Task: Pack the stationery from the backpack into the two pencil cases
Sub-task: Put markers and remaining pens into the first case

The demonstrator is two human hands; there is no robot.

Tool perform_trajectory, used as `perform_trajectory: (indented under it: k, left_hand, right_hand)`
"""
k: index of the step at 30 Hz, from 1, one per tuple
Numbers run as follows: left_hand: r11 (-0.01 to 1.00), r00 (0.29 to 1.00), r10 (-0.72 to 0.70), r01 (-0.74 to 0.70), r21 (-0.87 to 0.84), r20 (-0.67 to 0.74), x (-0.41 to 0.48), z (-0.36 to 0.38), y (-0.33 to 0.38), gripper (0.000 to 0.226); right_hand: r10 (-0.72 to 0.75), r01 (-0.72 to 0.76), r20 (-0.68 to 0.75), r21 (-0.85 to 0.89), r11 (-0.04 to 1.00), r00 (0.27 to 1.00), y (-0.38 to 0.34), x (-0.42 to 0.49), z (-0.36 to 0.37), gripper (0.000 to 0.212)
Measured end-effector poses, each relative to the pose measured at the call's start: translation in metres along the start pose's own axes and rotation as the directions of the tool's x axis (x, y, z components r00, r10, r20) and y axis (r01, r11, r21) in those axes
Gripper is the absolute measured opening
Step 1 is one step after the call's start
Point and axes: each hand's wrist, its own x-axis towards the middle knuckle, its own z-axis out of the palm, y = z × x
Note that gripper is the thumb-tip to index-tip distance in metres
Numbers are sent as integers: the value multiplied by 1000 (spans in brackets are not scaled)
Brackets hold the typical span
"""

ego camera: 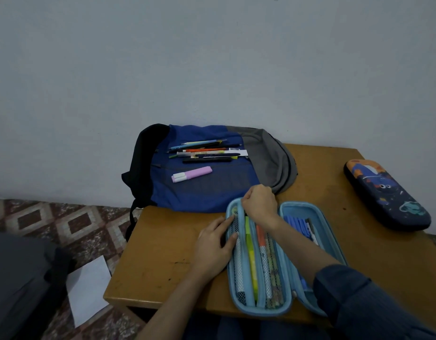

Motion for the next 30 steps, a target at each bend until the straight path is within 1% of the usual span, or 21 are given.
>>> perform_trajectory:
  k: [4, 8, 13, 22, 30]
  left_hand:
    - [1000, 1000, 5, -5, -7, -10, 1, 0, 0, 46]
    - [1000, 1000, 10, -10, -6, -14, 1, 0, 0, 46]
    - [1000, 1000, 14, -14, -11, -21, 1, 1, 0, 45]
    - [999, 998, 6, -3, 51, -61, 0, 4, 3, 44]
    - [999, 998, 6, -3, 54, -66, 0, 5, 3, 45]
  right_hand:
    - [-1, 1, -3, -22, 1000, 1000, 2, 1, 1, 43]
    - [6, -5, 27, -32, 999, 1000, 0, -1, -2, 40]
    - [6, -2, 69, -61, 998, 998, -2, -5, -6, 42]
    - [112, -101, 81, -126, 987, 990, -15, -8, -13, 36]
    - [157, -152, 65, -79, 985, 985, -13, -8, -10, 37]
